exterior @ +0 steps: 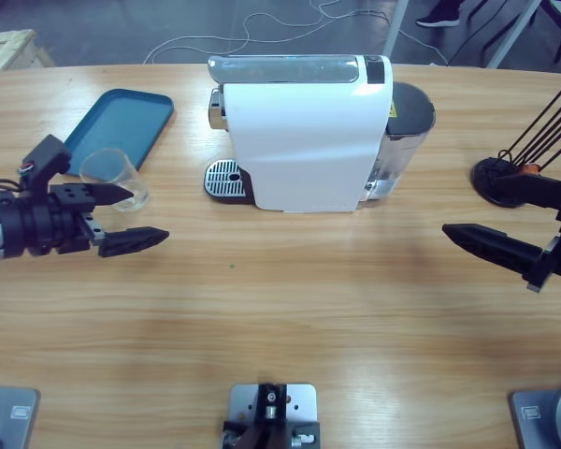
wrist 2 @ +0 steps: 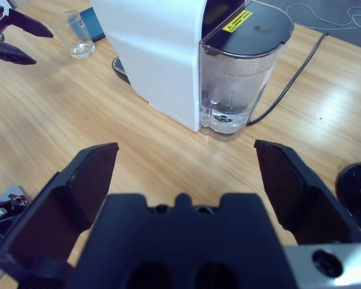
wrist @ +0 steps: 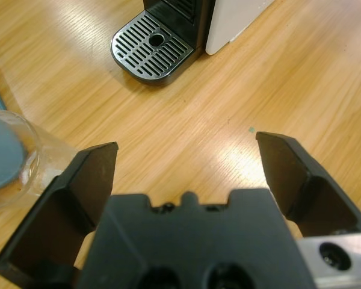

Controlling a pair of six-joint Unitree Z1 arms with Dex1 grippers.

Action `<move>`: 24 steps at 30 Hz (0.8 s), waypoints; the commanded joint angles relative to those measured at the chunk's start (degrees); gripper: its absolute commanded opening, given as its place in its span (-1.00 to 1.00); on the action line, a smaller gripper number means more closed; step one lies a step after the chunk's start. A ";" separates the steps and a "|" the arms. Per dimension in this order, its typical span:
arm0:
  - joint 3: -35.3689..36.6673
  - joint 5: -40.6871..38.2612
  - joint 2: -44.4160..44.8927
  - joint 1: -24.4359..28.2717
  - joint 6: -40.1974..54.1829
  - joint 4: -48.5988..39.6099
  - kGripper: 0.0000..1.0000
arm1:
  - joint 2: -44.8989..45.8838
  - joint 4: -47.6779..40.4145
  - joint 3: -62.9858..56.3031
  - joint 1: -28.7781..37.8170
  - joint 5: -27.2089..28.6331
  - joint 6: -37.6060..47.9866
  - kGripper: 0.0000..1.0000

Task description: Pour coffee

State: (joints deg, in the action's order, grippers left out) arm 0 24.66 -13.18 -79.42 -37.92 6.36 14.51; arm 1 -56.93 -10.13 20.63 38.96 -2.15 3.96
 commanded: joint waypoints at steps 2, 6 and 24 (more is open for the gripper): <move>-1.45 -1.24 -2.04 -0.57 -0.82 0.43 0.98 | 0.33 -0.77 -2.17 0.50 0.31 0.34 1.00; -1.38 -1.17 -1.81 -0.57 -0.73 0.46 0.98 | 0.54 -0.77 -2.26 0.50 -0.01 0.34 1.00; 20.11 -1.20 11.08 0.39 -17.68 -25.67 0.95 | 2.51 -0.77 -2.54 0.50 -1.47 0.17 1.00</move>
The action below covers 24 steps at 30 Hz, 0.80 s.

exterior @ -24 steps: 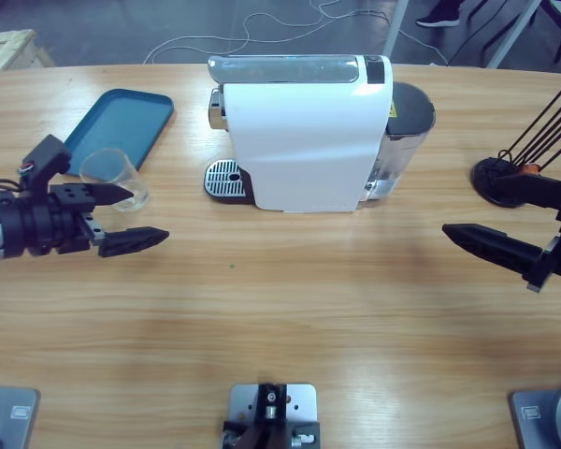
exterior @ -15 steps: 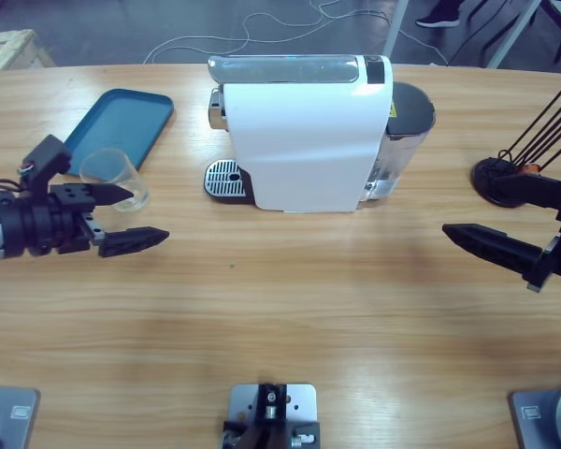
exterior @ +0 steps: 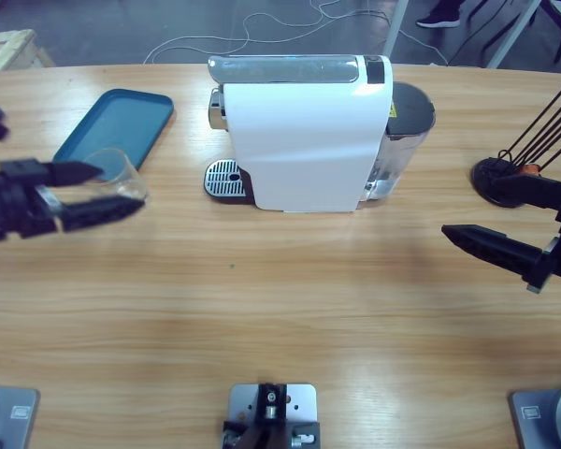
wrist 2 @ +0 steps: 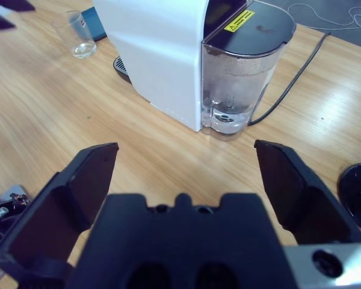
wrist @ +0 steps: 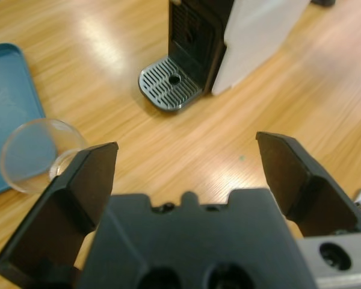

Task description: Pour coffee

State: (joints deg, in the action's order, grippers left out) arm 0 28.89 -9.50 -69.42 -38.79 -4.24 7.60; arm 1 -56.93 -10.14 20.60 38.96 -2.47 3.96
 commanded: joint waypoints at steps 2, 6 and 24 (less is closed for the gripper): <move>18.43 -8.85 -0.47 3.99 -10.82 -18.69 0.95 | 3.53 -0.84 -2.76 0.50 -1.22 0.17 1.00; 21.02 -20.45 -3.16 11.84 -18.64 -16.19 0.95 | 5.48 -1.30 -3.20 0.50 -1.56 0.17 1.00; 27.86 -34.53 -25.82 17.59 -43.97 2.19 0.46 | 5.02 -2.25 -3.64 0.50 -0.70 -0.01 1.00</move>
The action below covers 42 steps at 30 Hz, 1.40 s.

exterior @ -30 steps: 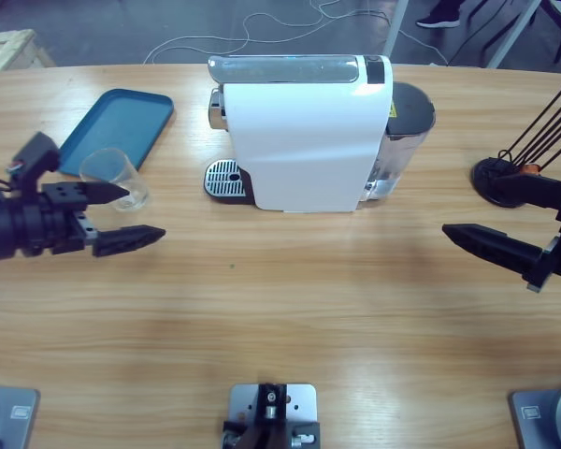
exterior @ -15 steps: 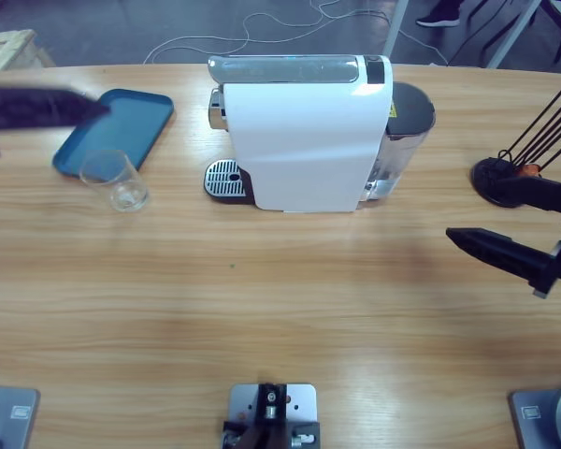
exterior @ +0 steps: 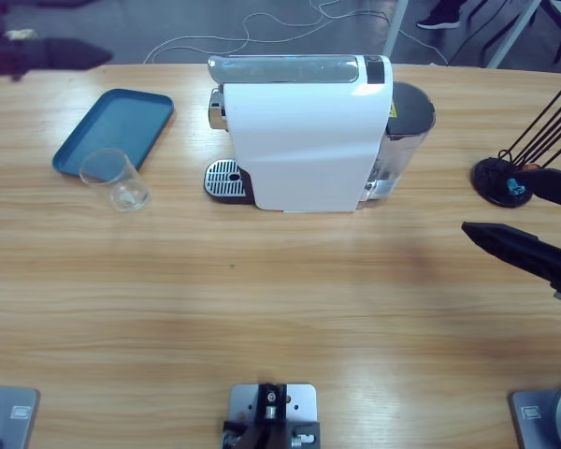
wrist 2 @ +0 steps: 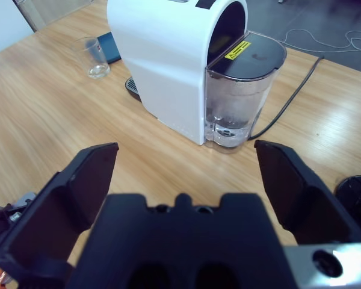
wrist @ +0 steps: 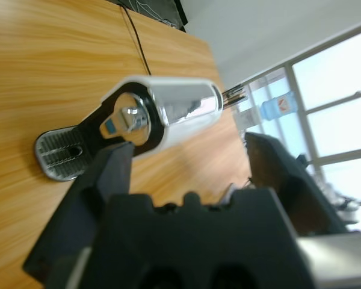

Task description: Pour coffee

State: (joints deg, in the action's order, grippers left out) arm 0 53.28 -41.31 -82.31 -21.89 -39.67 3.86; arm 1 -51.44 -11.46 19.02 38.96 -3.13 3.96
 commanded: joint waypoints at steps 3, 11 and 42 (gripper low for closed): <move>4.11 -5.92 -15.36 0.71 -11.29 6.94 0.46 | -0.59 -0.93 -1.97 0.50 -0.10 -0.13 1.00; 1.51 -17.84 -19.12 0.20 -14.60 15.21 0.45 | -0.11 -0.93 -1.97 0.50 -0.35 -0.36 1.00; 1.58 -15.70 -22.53 -3.53 -18.96 23.05 -0.71 | 1.75 -0.93 -2.32 0.50 -1.45 -0.36 1.00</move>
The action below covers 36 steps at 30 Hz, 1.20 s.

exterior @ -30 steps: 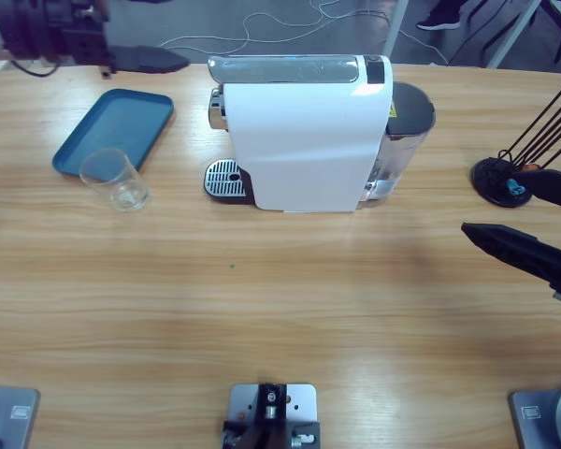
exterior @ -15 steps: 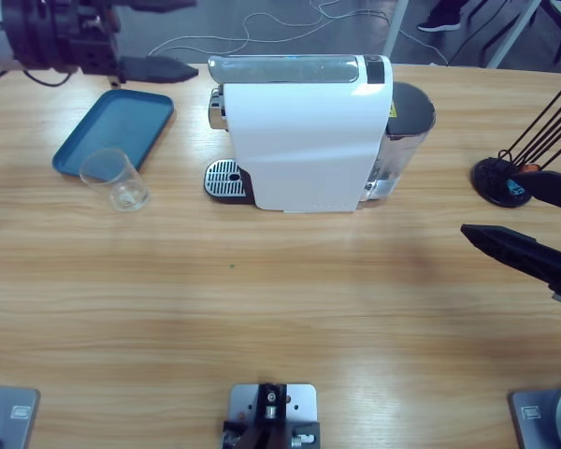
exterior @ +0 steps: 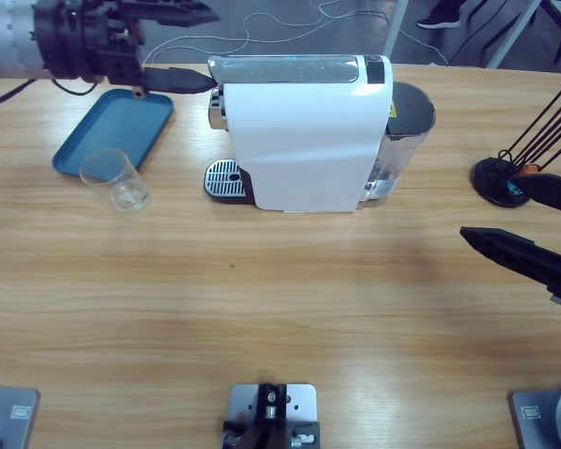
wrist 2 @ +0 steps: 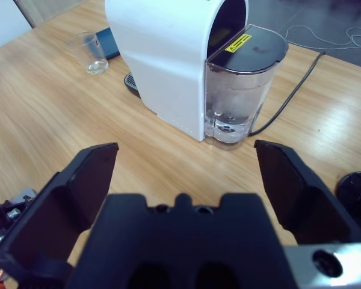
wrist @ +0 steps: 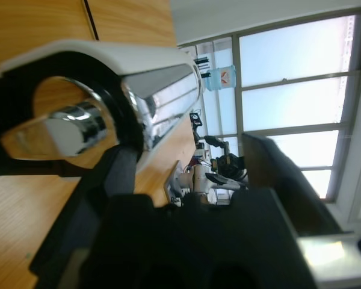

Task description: Pour coffee

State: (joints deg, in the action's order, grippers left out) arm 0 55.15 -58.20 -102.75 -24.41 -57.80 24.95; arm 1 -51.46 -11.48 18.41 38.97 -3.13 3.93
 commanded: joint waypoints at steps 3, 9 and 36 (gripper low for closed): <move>-0.94 1.93 -0.52 -0.99 -0.34 2.56 -1.00 | 2.09 -0.91 -1.80 0.50 -1.77 -0.32 1.00; -3.08 1.86 0.69 0.86 0.54 2.56 -1.00 | 2.42 -0.91 -1.89 0.50 -2.12 -0.32 1.00; -7.16 2.21 3.54 4.67 0.82 1.84 0.65 | 3.21 -0.91 -2.12 0.50 -2.37 -0.41 1.00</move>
State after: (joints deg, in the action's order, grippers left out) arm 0 49.46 -56.33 -97.49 -20.13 -57.09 26.48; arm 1 -49.43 -11.90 18.19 38.96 -4.77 3.92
